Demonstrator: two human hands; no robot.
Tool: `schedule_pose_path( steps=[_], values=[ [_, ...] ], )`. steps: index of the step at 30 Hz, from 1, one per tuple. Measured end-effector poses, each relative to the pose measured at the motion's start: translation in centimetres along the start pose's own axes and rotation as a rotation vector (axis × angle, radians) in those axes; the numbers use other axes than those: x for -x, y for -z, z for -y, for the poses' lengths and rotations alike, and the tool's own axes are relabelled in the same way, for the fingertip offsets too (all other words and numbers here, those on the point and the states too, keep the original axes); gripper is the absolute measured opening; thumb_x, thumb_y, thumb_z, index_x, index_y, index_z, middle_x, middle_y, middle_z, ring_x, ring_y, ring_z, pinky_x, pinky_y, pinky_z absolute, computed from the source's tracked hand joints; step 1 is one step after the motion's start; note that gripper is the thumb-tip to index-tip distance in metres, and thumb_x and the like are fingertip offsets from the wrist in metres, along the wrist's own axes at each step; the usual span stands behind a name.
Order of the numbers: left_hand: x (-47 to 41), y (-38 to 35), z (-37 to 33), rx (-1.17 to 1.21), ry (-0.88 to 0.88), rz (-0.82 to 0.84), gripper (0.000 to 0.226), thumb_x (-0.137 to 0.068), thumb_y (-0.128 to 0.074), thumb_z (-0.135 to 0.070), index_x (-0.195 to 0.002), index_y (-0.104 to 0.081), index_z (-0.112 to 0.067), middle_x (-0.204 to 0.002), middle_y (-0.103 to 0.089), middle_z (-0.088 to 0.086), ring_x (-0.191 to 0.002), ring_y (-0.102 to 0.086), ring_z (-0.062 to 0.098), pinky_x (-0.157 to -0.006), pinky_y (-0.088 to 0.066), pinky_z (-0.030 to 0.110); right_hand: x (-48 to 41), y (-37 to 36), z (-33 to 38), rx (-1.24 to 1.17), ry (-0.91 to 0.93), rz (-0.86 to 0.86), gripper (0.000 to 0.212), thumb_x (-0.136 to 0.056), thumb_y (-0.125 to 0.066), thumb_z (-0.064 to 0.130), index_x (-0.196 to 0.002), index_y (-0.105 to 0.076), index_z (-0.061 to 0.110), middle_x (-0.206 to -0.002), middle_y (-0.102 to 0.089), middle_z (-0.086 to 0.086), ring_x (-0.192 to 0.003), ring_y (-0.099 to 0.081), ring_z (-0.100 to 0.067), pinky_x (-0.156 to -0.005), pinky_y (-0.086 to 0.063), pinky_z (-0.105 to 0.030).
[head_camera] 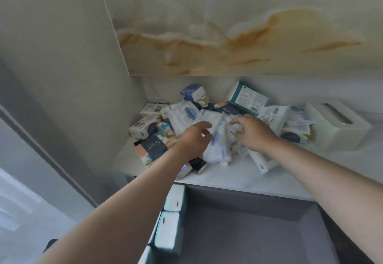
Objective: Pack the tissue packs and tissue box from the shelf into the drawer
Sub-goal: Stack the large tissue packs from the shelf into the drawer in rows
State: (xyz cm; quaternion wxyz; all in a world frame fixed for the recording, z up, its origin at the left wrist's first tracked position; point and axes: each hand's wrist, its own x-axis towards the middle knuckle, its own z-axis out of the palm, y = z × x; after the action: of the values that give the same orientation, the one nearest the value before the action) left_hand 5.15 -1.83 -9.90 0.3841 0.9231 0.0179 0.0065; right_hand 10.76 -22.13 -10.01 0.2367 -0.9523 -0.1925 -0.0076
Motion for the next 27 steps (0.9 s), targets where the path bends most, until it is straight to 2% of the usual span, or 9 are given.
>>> schedule_pose_path(
  steps=[4, 7, 11, 14, 16, 19, 22, 25, 27],
  values=[
    [-6.5, -1.7, -3.5, -0.013, -0.054, -0.067, 0.038, -0.096, -0.055, -0.022, -0.134, -0.051, -0.019, -0.119, -0.059, 0.001, -0.099, -0.059, 0.019, -0.084, -0.048, 0.027, -3.9, 1.5, -4.3, 0.024, -0.087, -0.119, 0.05, -0.086, -0.062, 0.02, -0.135, -0.055, 0.022, -0.134, -0.051, -0.01, -0.122, -0.052, -0.032, -0.098, -0.045, -0.039],
    [-11.4, -3.4, -4.8, -0.093, -0.059, -0.085, 0.032, -0.095, -0.055, -0.019, -0.126, -0.051, -0.013, -0.114, -0.056, 0.006, -0.103, -0.058, 0.026, -0.078, -0.045, 0.029, -6.1, 1.5, -7.2, 0.111, -0.127, -0.157, 0.061, -0.085, -0.064, 0.027, -0.143, -0.046, 0.022, -0.138, -0.046, -0.014, -0.126, -0.046, -0.036, -0.101, -0.041, -0.042],
    [-17.1, -5.5, -5.6, -0.169, 0.055, -0.038, 0.054, -0.095, -0.052, -0.029, -0.142, -0.033, -0.012, -0.131, -0.048, 0.011, -0.115, -0.052, 0.032, -0.095, -0.047, 0.038, -9.3, 0.8, -10.1, 0.209, -0.174, -0.132, 0.082, -0.089, -0.062, 0.038, -0.156, -0.018, 0.026, -0.147, -0.036, -0.021, -0.131, -0.039, -0.039, -0.107, -0.034, -0.044],
    [-20.3, -6.8, -6.0, -0.275, 0.06, -0.004, 0.071, -0.095, -0.052, -0.038, -0.151, -0.02, -0.011, -0.137, -0.047, 0.016, -0.121, -0.051, 0.035, -0.099, -0.046, 0.045, -10.6, -0.1, -11.6, 0.317, -0.178, -0.036, 0.089, -0.093, -0.054, 0.046, -0.158, 0.005, 0.032, -0.158, -0.018, -0.024, -0.143, -0.024, -0.04, -0.116, -0.016, -0.049],
    [-22.0, -7.5, -6.0, -0.283, 0.064, 0.022, 0.083, -0.093, -0.053, -0.045, -0.154, -0.01, -0.011, -0.141, -0.047, 0.016, -0.123, -0.051, 0.035, -0.101, -0.045, 0.047, -10.8, -0.6, -12.4, 0.375, -0.165, 0.009, 0.088, -0.093, -0.049, 0.047, -0.156, 0.011, 0.035, -0.162, -0.009, -0.023, -0.148, -0.015, -0.038, -0.118, -0.008, -0.052],
    [-23.7, -8.4, -5.3, -0.108, 0.075, 0.003, 0.081, -0.083, -0.059, -0.052, -0.144, -0.026, -0.01, -0.135, -0.055, 0.015, -0.114, -0.058, 0.035, -0.094, -0.051, 0.049, -11.1, -0.8, -12.8, 0.364, -0.159, 0.017, 0.085, -0.093, -0.048, 0.044, -0.156, 0.009, 0.037, -0.164, -0.005, -0.021, -0.151, -0.011, -0.034, -0.119, -0.003, -0.054],
    [-23.4, -8.3, -5.1, 0.112, 0.115, -0.093, 0.093, -0.071, -0.071, -0.056, -0.142, -0.034, -0.01, -0.129, -0.059, 0.011, -0.105, -0.065, 0.03, -0.084, -0.058, 0.045, -11.1, -0.7, -12.9, 0.311, -0.144, -0.04, 0.084, -0.094, -0.05, 0.04, -0.157, 0.006, 0.035, -0.161, -0.017, -0.018, -0.147, -0.021, -0.033, -0.118, -0.009, -0.055],
    [-21.5, -8.3, -5.9, 0.209, 0.08, -0.148, 0.058, -0.075, -0.079, -0.036, -0.122, -0.058, -0.01, -0.108, -0.07, 0.005, -0.086, -0.069, 0.017, -0.067, -0.059, 0.03, -10.8, -0.2, -12.6, 0.24, -0.105, -0.122, 0.088, -0.092, -0.059, 0.04, -0.157, -0.001, 0.026, -0.152, -0.032, -0.014, -0.137, -0.035, -0.034, -0.114, -0.022, -0.054],
    [-19.6, -7.9, -6.6, 0.204, 0.024, -0.23, 0.05, -0.073, -0.081, -0.028, -0.113, -0.056, -0.012, -0.102, -0.066, 0.002, -0.082, -0.066, 0.013, -0.06, -0.055, 0.023, -10.3, 0.3, -11.6, 0.174, -0.062, -0.181, 0.093, -0.087, -0.067, 0.039, -0.154, -0.006, 0.023, -0.149, -0.033, -0.013, -0.131, -0.042, -0.036, -0.109, -0.031, -0.053]
  ],
)
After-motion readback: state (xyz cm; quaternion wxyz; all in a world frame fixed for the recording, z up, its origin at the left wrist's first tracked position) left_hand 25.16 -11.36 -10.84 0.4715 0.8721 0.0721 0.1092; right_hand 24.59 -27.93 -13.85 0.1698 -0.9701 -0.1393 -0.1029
